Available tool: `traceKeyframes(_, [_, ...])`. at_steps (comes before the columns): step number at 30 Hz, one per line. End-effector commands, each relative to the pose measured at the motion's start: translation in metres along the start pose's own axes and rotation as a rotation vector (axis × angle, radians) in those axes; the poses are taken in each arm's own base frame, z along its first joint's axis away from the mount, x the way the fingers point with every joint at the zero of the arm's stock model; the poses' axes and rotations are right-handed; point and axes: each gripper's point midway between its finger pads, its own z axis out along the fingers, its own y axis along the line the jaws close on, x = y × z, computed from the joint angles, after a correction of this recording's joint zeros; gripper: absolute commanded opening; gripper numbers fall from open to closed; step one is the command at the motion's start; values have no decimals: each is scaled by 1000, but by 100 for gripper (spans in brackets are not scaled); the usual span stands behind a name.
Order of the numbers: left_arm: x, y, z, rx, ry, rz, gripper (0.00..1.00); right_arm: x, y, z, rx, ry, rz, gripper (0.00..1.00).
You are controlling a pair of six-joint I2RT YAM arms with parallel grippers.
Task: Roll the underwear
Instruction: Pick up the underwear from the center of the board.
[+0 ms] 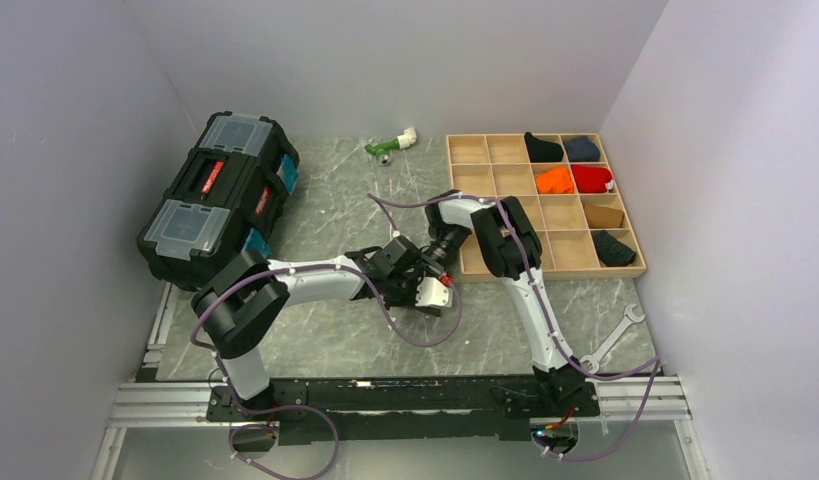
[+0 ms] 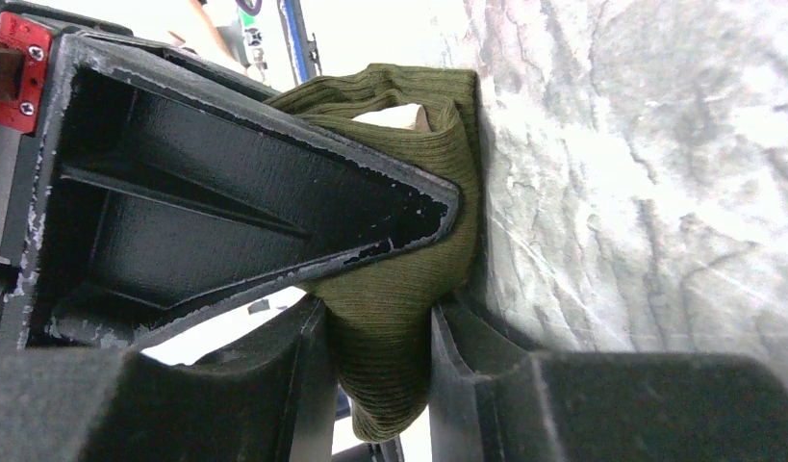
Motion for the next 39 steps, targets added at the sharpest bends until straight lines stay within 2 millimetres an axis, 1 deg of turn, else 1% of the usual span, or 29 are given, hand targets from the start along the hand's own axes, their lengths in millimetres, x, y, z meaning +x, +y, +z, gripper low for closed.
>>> traceKeyframes(1, [6, -10, 5, 13, -3, 46, 0, -2, -30, -12, 155, 11, -158, 29])
traceKeyframes(3, [7, -10, 2, 5, 1, 51, 0, -6, -28, -18, 198, -2, -178, 42])
traceKeyframes(4, [7, -9, -1, -1, 0, 53, 0, -7, -27, -22, 220, -8, -188, 90])
traceKeyframes(5, [7, -9, -3, -6, -2, 56, 0, -8, -25, -25, 239, -12, -198, 98])
traceKeyframes(13, [8, -9, -13, -21, -1, 61, 0, -27, 3, -62, 372, -113, -301, 100])
traceKeyframes(18, [9, -3, -18, -35, -1, 51, 0, -37, 19, -81, 403, -165, -342, 100])
traceKeyframes(22, [7, 4, -27, -54, -14, 33, 0, -43, 34, -98, 462, -200, -383, 100])
traceKeyframes(24, [4, 9, -33, -67, -27, 24, 0, -46, 43, -107, 496, -220, -405, 100])
traceKeyframes(29, [-5, 19, -50, -77, -71, -5, 0, -53, 71, -133, 594, -286, -473, 100])
traceKeyframes(33, [-13, 25, -64, -90, -102, -21, 0, -55, 92, -151, 686, -340, -515, 100])
traceKeyframes(36, [-19, 30, -75, -110, -115, -21, 0, -56, 103, -167, 777, -395, -534, 100])
traceKeyframes(39, [-23, 33, -86, -122, -130, -26, 0, -51, 110, -182, 868, -457, -520, 100])
